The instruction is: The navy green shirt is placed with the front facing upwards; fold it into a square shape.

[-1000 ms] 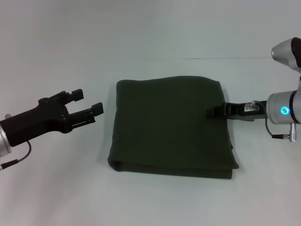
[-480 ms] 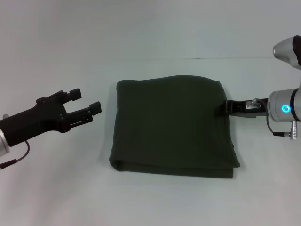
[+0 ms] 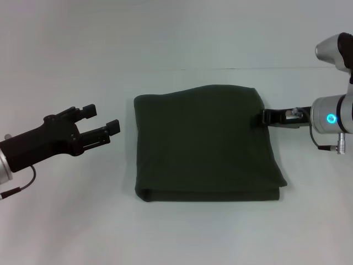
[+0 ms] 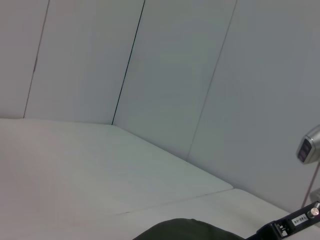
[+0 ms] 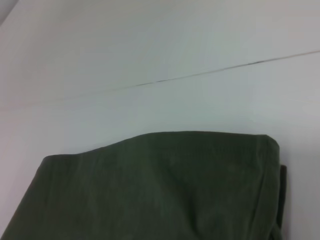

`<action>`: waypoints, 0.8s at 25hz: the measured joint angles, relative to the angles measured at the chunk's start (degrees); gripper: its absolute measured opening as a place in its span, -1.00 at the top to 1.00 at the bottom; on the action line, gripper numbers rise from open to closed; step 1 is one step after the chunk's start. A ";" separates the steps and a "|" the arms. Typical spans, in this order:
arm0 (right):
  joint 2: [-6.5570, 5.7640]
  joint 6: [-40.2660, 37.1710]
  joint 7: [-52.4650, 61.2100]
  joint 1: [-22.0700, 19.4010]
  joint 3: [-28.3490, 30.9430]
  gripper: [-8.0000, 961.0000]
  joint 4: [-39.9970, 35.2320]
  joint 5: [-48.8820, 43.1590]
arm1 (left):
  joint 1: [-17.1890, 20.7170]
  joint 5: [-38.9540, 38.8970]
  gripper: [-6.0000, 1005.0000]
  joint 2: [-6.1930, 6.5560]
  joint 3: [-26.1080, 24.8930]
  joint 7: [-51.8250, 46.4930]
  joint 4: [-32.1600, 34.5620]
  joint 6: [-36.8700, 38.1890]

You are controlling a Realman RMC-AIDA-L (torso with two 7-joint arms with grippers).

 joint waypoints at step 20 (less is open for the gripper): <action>-0.76 0.75 0.08 0.51 -1.74 0.80 0.24 -0.04 | 0.00 -0.08 -0.75 -0.18 -0.01 0.00 0.00 0.00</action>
